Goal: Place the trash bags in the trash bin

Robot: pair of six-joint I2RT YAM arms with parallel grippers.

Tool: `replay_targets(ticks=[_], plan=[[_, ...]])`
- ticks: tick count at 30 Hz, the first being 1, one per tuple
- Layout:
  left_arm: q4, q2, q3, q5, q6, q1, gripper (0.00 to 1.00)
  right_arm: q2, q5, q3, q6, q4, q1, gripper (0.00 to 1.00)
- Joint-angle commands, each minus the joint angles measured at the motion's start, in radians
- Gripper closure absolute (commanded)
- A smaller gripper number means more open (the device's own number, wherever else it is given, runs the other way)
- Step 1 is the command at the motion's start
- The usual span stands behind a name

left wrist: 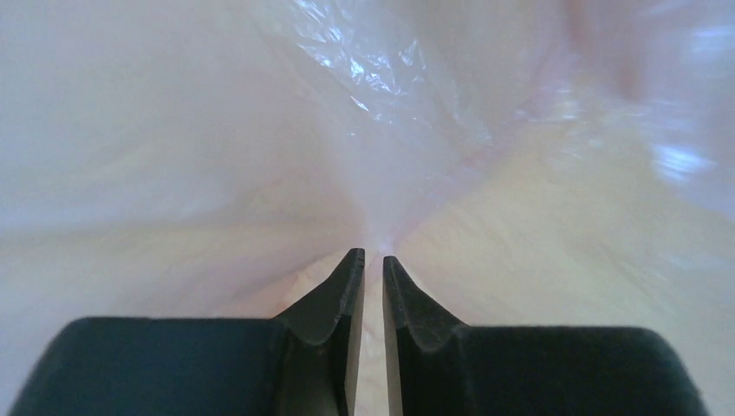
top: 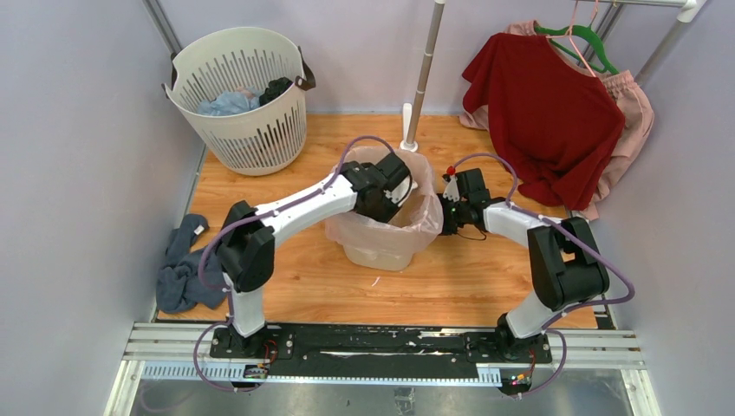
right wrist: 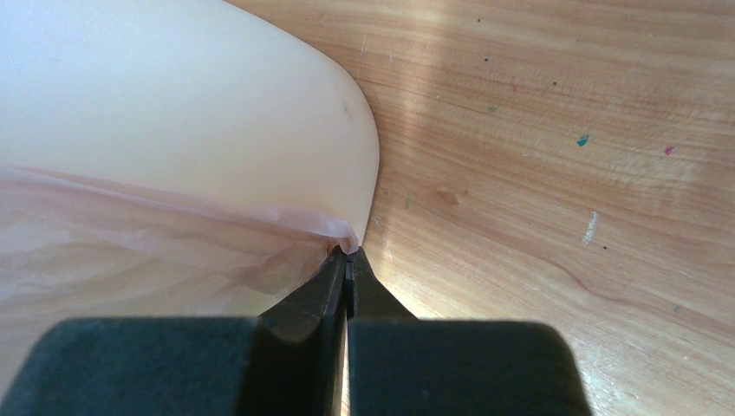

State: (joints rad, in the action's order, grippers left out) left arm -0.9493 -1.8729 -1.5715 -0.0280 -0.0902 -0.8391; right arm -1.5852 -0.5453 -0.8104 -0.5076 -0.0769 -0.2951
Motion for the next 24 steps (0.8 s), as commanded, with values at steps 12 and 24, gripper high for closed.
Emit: replay_targets(ticks=[12, 24], plan=[[-0.002, 0.139, -0.088, 0.045, -0.019, 0.006, 0.80, 0.143, 0.269, -0.105, 0.103, -0.350, -0.018, 0.51], [-0.002, 0.285, -0.175, 0.073, -0.025, 0.006, 0.77, 0.413, 0.439, -0.340, 0.193, -0.627, -0.020, 0.48]])
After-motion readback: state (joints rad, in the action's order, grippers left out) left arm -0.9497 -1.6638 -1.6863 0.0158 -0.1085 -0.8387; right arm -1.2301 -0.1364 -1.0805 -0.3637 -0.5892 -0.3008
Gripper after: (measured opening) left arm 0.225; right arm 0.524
